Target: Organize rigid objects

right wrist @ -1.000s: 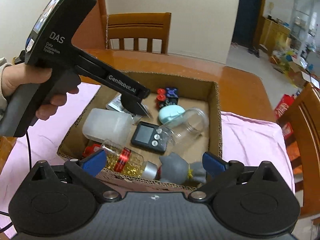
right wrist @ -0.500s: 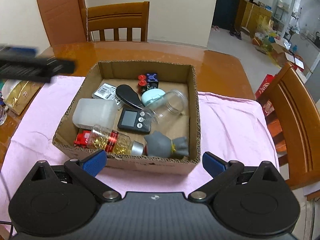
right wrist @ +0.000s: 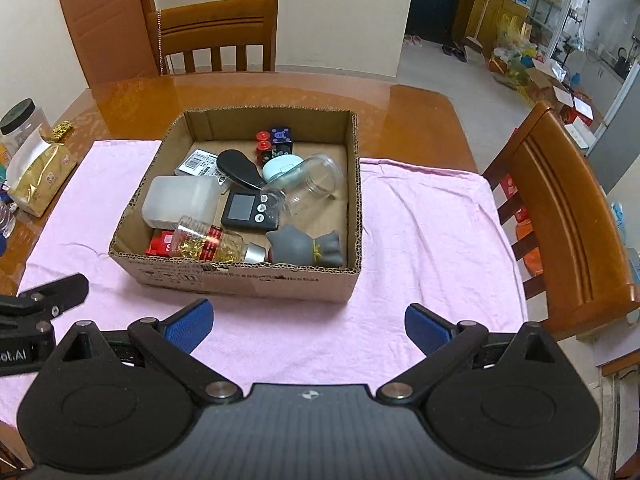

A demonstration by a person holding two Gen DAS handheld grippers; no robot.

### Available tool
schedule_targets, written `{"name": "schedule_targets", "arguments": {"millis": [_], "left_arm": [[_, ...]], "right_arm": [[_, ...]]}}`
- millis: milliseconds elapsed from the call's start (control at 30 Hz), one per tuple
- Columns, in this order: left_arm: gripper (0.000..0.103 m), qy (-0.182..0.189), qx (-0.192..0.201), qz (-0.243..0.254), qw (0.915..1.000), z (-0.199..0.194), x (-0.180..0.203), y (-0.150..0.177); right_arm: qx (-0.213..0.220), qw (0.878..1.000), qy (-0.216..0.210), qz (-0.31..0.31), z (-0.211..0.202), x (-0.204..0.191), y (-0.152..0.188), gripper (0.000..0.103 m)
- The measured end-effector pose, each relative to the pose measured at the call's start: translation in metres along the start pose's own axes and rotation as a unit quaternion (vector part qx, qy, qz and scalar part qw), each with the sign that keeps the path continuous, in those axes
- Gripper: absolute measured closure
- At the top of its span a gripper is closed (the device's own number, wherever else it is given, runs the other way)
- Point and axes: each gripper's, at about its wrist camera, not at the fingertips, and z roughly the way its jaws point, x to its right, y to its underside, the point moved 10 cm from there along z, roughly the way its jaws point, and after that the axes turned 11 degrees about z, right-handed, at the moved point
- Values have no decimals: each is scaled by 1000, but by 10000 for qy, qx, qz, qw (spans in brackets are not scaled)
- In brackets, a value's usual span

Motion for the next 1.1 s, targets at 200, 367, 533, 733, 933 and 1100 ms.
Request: {"name": "schedule_targets", "arguments": {"millis": [200,367,533,733,933,1100], "left_arm": [[1,-77,2,-43,10000,-6,1,-4],[1,-95,-37,-67,9999,-5,3,-5],[1,-87,-60,-41,9999,-2,5,-7],[1,-88,-69,-63,9999,-1,4,-9],[1,-75,-93,-82,9999,0,1,-9],[1,-69,-95,-91,9999,0,1,-10]], "right_arm": [[114,9999,-89,-20,-12,-4,-4,0],[157,9998,-100,2,-15,-4,-8,0],[153,9998,-85,42,-13,-2,-9,0],[167,9998,-78,74,-13,-2,-12,0],[205,9997,-71,90,-14,-3,-14,0],[218,9997,-59,106,-16,-4,-14,0]]}}
